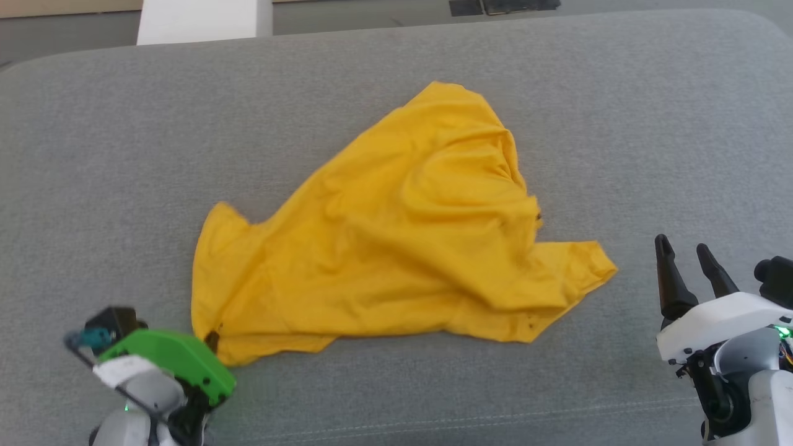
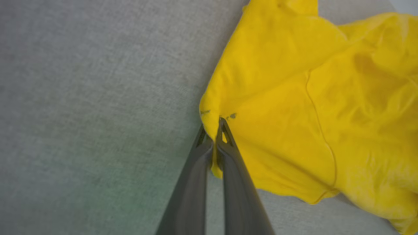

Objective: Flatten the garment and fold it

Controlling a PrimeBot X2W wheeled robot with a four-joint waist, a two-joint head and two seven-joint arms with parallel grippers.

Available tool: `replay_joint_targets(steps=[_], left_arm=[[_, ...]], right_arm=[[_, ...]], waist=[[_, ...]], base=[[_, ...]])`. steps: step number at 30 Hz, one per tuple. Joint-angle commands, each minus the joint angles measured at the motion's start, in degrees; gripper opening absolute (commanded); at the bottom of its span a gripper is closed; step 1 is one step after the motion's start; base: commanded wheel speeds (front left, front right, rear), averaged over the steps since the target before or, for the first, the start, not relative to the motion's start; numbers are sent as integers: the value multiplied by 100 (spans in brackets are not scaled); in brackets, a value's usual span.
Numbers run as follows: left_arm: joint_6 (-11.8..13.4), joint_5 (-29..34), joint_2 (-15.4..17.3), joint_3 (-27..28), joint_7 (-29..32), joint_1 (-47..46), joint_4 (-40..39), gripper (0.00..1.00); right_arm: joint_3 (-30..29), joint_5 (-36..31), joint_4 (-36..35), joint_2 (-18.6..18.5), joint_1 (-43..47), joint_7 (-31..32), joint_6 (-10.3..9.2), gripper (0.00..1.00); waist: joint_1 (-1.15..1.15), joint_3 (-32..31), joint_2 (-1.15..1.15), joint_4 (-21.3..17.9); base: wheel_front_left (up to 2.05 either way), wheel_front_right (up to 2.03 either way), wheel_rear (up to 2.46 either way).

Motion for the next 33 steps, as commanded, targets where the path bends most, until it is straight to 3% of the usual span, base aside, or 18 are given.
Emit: replay_joint_targets(steps=[1,5,6,7,8,13,20,26,33], left_arm=[[59,-102,-16,29,65,130,39,0],[13,-403,-198,138,108,278,71,0],[-66,-479,-241,185,12,233,-5,5],[-135,-495,-250,194,-71,185,-73,49],[-242,-516,-266,220,-221,103,-201,100],[-617,96,-12,162,-1283,-349,-733,100],[-1253,1627,395,-381,-3538,-606,-822,100],[-1289,2103,168,-485,-3854,-535,-695,100],[-1444,2309,-153,-281,-3862,-590,-772,100]], right_arm=[[14,-29,-5,2,-8,6,20,100],[31,9,53,2,8,-19,20,100],[29,13,69,2,13,-30,20,100],[25,14,81,2,17,-37,20,100],[28,6,95,2,15,-37,20,100],[92,-94,71,2,-118,69,20,100],[721,-297,-36,2,-613,963,20,100],[1313,-468,-90,2,-1124,1887,20,100],[1649,-739,398,-38,-1498,2784,20,100]], waist=[[0,7,0,98],[0,23,0,156],[0,24,0,177],[0,20,0,196],[0,12,0,215],[0,16,0,276],[0,138,0,250],[0,280,0,328],[0,447,0,540]], base=[[0,0,0],[0,0,0],[0,0,0],[0,0,0],[0,0,0],[0,0,0],[0,0,0],[0,0,0],[0,0,0]])
